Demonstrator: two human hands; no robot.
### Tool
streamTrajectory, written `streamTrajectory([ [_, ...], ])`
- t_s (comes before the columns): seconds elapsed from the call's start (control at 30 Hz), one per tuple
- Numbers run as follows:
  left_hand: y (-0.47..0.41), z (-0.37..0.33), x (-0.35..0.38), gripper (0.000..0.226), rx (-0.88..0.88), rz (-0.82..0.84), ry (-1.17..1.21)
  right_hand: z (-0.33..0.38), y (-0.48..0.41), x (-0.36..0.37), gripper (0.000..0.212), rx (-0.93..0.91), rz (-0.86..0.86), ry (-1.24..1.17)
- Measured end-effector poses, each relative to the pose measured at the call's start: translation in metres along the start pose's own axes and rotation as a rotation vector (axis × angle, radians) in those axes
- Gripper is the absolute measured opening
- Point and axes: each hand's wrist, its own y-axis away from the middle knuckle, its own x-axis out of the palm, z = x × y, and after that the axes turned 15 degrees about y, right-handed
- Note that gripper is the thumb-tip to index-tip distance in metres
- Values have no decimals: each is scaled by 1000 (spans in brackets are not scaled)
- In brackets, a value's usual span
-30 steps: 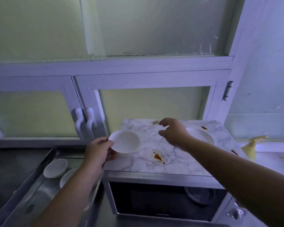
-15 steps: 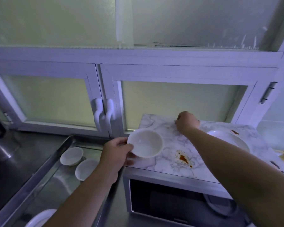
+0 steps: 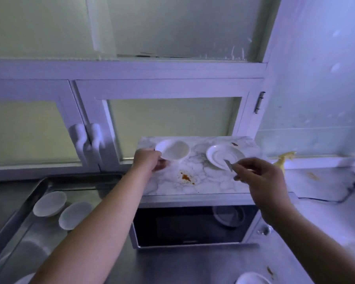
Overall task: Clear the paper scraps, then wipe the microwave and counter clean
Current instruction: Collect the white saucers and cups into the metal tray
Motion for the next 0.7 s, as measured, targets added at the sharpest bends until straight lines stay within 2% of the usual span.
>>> streamTrajectory([
  [0.07, -10, 4, 17, 13, -7, 7, -29, -17, 53, -36, 7, 79, -18, -78],
  [0.17, -9, 4, 39, 23, 46, -10, -160, -42, 111, -76, 8, 182, -80, -96],
  [0.27, 23, 4, 57, 53, 321, -61, -459, -57, 142, -111, 6, 263, -167, -70],
  [0.33, 72, 12, 74, 54, 446, 65, -358, -64, 161, -132, 7, 268, -222, -103],
  [0.4, 135, 33, 93, 36, 460, 256, -203, -75, 187, -151, 12, 290, -263, -127],
  [0.5, 239, 91, 118, 12, 334, 543, -113, -103, 237, -178, 19, 405, -344, -160],
  [0.6, 334, 174, 132, 19, 75, 751, -125, -146, 296, -211, 14, 540, -400, -143],
  [0.7, 412, 257, 138, 22, -161, 853, -263, -190, 358, -251, 15, 651, -444, -151],
])
